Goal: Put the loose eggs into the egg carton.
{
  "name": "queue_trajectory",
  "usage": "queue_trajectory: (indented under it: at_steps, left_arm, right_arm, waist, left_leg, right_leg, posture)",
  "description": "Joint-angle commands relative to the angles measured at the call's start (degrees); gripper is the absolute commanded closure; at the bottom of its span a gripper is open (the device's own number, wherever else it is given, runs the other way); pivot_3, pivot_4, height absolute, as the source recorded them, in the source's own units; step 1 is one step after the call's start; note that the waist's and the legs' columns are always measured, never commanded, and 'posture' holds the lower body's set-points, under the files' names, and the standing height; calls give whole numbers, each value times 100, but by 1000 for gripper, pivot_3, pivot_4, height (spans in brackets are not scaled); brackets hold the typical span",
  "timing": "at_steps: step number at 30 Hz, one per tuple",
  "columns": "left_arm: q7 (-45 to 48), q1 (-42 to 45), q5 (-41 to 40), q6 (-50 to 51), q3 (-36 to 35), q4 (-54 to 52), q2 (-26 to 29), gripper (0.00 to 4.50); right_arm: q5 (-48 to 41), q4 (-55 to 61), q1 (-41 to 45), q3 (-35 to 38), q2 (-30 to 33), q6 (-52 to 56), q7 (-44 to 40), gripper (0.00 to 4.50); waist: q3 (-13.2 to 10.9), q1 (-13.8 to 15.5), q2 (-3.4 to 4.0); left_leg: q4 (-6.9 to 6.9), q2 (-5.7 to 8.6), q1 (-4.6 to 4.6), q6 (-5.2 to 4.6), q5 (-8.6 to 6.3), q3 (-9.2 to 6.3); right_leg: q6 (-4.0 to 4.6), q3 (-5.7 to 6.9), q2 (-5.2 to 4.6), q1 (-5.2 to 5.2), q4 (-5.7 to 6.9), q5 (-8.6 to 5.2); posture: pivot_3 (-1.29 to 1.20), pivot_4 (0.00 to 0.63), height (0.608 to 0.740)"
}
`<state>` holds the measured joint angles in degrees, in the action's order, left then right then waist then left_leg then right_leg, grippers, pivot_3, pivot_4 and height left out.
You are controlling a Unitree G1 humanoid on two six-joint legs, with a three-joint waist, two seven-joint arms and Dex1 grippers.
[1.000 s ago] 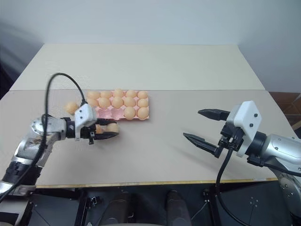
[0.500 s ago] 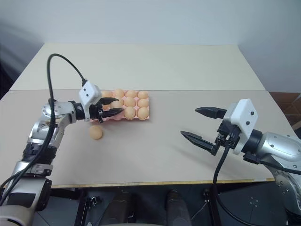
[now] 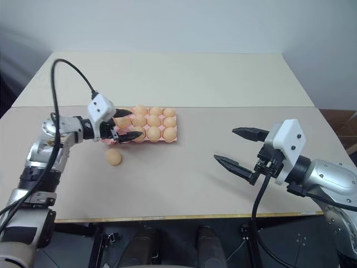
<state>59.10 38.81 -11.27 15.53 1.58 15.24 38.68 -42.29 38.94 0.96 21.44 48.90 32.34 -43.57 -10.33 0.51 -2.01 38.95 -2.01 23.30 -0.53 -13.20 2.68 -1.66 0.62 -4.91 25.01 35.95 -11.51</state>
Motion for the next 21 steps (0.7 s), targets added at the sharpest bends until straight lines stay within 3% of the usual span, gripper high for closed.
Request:
queue_trajectory:
  at_steps: [1,5,9,16,21]
  left_arm:
    - [439,-201,-537,425,-568,-617,580,18]
    - [678,-1041,-1004,755,-1308,-1221,1259,18]
    - [547,-2127,-1243,824,-2186,-1656,1484,18]
    - [285,-4204,-1640,1098,-3477,-2941,1221,18]
    - [-199,-5083,-1894,1365,-4125,-3714,831,18]
  right_arm:
    - [-23,56,97,130,-9,-176,-38,0]
    - [1,-141,215,71,21,-212,-151,0]
    - [34,-403,345,54,69,-257,-331,0]
    - [87,-720,433,12,116,-257,-600,0]
    - [222,-824,291,-16,115,-287,-752,0]
  waist:
    - [0,-47,0]
    - [0,-116,1]
    - [0,-102,1]
    - [0,-79,-1]
    - [2,-34,-4]
  left_leg:
    - [-1,-1,1,0,0,1]
    - [-4,-5,-3,0,0,2]
    - [-3,-7,-5,1,0,2]
    - [-7,-13,-3,1,-1,6]
    - [-8,-13,-5,2,-1,9]
  right_leg:
    - [0,-1,0,3,0,0]
    - [1,-2,0,4,2,-1]
    - [0,-1,0,3,2,-1]
    - [3,0,-9,7,-4,-3]
    - [34,4,-15,6,-4,-21]
  posture:
    - [0,150,740]
    - [0,150,740]
    - [0,150,740]
    - [0,150,740]
    - [0,150,740]
